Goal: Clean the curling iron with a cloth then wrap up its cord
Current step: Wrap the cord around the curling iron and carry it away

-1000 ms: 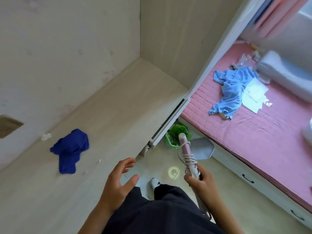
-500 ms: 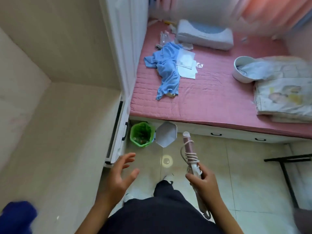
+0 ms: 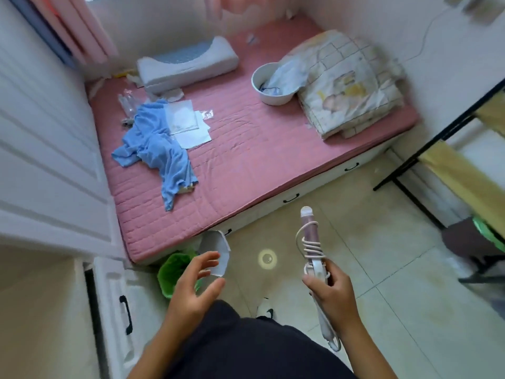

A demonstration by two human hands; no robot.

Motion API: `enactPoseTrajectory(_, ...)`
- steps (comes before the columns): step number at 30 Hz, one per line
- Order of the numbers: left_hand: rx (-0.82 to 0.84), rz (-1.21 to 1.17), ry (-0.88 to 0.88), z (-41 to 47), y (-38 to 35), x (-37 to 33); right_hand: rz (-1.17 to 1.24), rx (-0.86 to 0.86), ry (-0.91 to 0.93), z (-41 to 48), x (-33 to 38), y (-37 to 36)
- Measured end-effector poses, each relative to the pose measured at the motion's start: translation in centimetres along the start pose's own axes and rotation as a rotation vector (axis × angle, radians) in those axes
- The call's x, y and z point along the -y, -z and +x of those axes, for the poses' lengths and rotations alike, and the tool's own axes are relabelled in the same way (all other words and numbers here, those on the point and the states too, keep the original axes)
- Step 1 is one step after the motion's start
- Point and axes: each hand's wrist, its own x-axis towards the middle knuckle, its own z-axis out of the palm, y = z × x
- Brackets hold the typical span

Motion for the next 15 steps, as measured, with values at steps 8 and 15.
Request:
enactPoseTrajectory(8,0.213,0.067,-0.082,13.8,-4.2,-3.8,0.071,-0.247,-0.091,6.5,0.6,5.0)
enactPoseTrajectory(15,0.384,-0.005,-0.140,26.2,-9.1,-8.3,0.112,-0.347,-0.091,14.4,5.8,7.5)
